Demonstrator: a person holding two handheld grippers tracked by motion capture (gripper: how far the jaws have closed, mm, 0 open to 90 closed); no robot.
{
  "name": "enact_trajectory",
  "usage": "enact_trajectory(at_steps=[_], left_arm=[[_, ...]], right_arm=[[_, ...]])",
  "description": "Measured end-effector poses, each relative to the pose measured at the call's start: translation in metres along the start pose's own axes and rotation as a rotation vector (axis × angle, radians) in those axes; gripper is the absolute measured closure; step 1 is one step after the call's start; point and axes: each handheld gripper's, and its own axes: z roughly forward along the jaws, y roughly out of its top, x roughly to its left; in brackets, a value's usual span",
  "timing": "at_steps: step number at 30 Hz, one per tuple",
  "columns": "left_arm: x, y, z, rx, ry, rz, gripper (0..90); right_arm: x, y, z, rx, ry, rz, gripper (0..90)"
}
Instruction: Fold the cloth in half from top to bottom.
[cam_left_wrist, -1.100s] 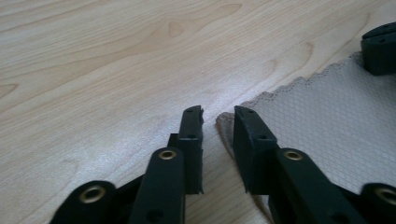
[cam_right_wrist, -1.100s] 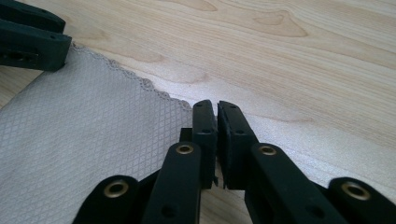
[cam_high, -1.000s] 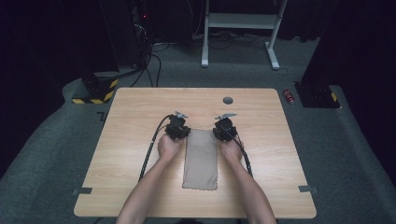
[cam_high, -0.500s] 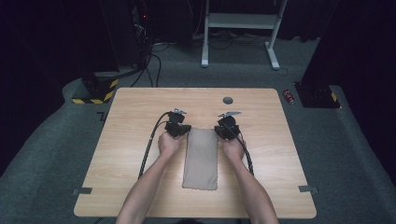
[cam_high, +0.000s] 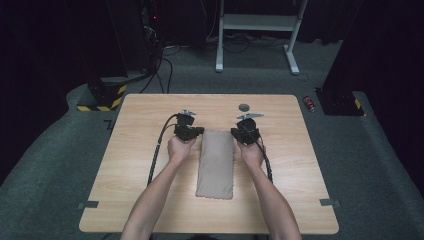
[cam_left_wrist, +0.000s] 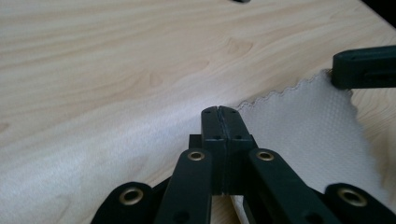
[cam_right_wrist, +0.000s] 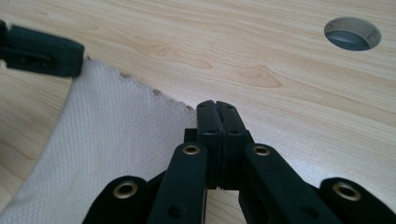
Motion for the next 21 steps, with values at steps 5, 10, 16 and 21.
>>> enact_trajectory(at_steps=[5,10,16,21], left_arm=[[-0.001,0.0,-0.007,-0.004,-0.011,0.019,89.9],[-0.003,-0.004,-0.011,0.002,-0.008,0.054,89.7],[-0.006,-0.008,-0.013,0.016,-0.012,0.084,89.6],[-0.007,-0.016,-0.012,0.023,-0.034,0.082,89.6]], right_arm=[[0.0,0.004,-0.006,-0.013,0.006,-0.013,89.5],[0.007,0.0,-0.01,-0.011,0.012,-0.056,89.4],[0.009,-0.008,-0.012,-0.004,0.034,-0.066,89.3],[0.009,-0.016,-0.011,0.011,0.037,-0.074,89.3]])
